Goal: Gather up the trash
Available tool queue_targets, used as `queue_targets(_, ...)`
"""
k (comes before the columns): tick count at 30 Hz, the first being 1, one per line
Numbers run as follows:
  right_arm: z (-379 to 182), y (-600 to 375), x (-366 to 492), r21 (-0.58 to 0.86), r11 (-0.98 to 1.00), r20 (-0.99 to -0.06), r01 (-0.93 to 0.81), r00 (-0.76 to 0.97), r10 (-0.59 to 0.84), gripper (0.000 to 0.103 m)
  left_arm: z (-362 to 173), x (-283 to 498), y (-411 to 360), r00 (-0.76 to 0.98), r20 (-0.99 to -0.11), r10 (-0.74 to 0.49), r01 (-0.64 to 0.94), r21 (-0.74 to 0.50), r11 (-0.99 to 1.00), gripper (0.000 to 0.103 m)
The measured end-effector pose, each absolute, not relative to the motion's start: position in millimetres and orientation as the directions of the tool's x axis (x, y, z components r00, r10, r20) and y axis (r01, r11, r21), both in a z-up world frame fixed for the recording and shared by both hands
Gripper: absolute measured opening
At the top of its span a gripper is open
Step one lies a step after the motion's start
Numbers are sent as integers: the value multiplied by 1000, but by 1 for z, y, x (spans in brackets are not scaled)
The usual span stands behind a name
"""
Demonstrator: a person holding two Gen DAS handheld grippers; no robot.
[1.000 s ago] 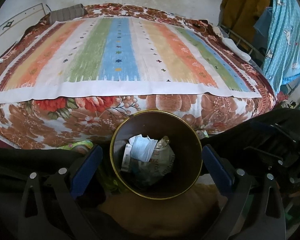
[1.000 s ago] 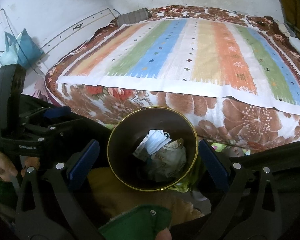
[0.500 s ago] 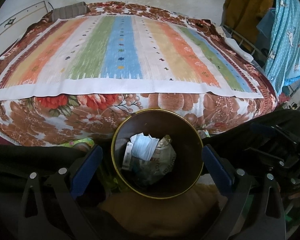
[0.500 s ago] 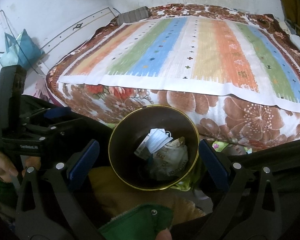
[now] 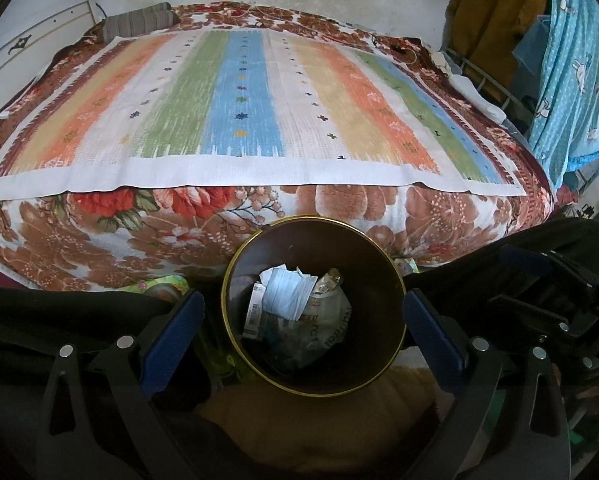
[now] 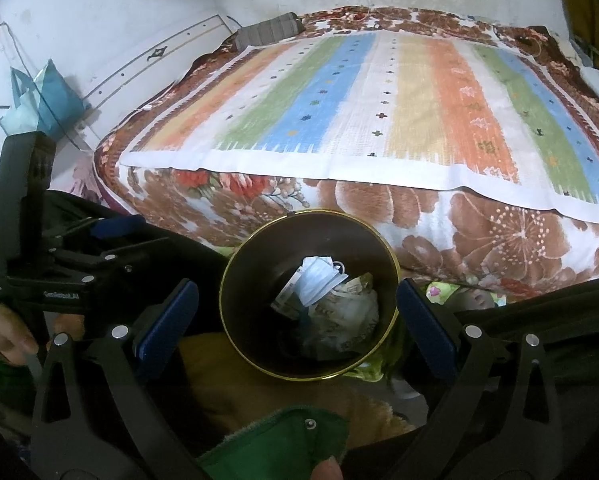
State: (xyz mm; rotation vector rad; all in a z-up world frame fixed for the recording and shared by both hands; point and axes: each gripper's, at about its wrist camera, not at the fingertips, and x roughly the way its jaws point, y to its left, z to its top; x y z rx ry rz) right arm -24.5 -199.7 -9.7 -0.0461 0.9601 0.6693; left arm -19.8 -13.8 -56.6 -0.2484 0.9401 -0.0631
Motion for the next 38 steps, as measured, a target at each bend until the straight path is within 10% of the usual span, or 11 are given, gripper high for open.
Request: queue_targets(38, -11, -200, -22, 258, 801, -775, -541, 380, 506, 94, -60, -23, -15, 585, -796, -156, -63, -236, 970, 97)
